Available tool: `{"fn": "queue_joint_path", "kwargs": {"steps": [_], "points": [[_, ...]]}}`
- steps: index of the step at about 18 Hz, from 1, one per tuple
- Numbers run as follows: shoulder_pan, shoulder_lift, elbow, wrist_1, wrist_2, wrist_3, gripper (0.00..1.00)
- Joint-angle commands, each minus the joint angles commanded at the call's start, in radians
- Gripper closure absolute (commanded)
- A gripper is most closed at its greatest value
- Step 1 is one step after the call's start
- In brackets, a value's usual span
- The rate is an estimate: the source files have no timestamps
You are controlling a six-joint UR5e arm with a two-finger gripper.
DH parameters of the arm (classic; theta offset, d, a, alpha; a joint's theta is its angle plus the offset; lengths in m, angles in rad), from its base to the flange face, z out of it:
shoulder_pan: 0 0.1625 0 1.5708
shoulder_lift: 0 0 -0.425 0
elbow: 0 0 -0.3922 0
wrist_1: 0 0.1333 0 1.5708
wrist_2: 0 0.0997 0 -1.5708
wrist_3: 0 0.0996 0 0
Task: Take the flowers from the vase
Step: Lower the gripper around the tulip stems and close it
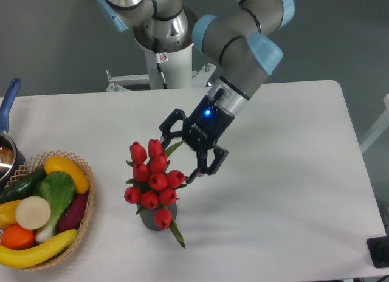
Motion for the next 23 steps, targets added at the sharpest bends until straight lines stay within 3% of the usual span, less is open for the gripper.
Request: {"fn": "queue_joint_path", "kwargs": {"steps": [6,10,19,21,23], "points": [[-0.017,-0.017,0.002,0.009,0.008,0.006,0.00],[-0.051,-0.048,0.005,0.057,0.009,0.006,0.00],[-0.071,-0.049,-0.003,0.058,0.006,-0.003,0.01],[-0.071,-0.051,-0.003,0.058,0.006,-0.005,0.20],[-0.071,-0.055,-0.002,0.058,0.000,-0.005,0.21]]}}
